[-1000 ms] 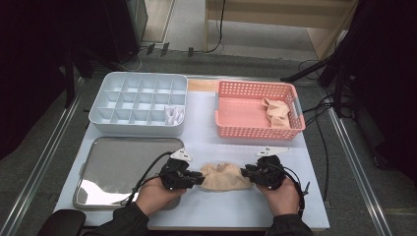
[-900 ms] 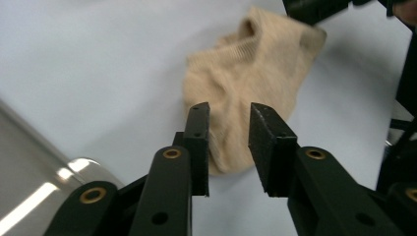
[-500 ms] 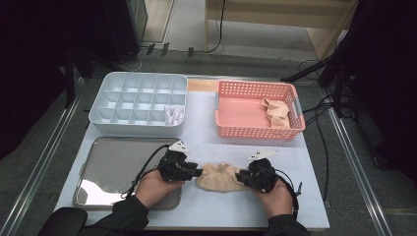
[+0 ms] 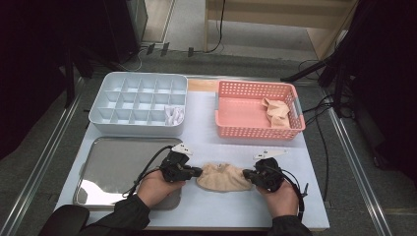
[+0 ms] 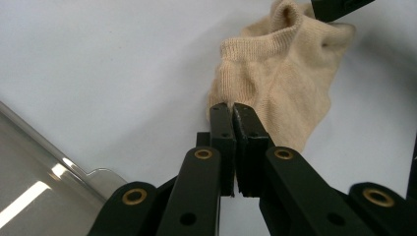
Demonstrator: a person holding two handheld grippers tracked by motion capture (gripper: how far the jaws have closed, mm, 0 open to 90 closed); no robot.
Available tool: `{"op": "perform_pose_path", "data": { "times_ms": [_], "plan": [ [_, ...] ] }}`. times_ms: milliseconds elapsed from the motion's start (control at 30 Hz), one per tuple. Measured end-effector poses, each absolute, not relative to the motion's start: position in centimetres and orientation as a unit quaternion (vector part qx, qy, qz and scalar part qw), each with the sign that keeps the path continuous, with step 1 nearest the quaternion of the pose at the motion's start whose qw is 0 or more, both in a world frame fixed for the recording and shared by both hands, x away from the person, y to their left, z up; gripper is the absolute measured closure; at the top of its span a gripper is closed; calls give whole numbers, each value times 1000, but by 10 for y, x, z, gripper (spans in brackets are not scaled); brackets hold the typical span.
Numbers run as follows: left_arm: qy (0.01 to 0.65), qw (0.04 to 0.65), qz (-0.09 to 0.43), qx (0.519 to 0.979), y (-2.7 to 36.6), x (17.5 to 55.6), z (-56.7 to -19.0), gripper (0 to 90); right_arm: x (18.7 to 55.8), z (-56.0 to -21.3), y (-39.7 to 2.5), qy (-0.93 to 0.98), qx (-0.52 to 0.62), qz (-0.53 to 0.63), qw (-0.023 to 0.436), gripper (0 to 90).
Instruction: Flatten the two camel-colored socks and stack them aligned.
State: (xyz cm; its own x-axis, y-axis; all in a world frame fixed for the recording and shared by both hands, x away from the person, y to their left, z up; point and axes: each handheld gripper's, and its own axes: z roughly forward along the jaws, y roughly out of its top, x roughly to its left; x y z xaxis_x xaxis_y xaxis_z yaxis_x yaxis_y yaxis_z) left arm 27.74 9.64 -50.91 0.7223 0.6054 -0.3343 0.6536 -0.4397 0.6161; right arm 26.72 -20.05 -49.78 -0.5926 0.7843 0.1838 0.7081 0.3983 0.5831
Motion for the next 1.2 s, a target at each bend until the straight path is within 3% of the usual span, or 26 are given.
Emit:
{"op": "perform_pose_path", "data": {
  "times_ms": [533,600,833,1200],
  "plan": [
    [364,370,-46,853,96,269,-507,892,261,-506,-195,842,434,313,65,708],
    [365,370,-47,853,96,269,-508,892,261,-508,-194,842,436,312,67,719],
    [366,371,-48,852,97,269,-508,892,260,-508,-189,842,441,305,65,882],
    [368,375,-63,848,99,269,-506,894,264,-496,-206,821,466,321,70,897]
  ]
}}
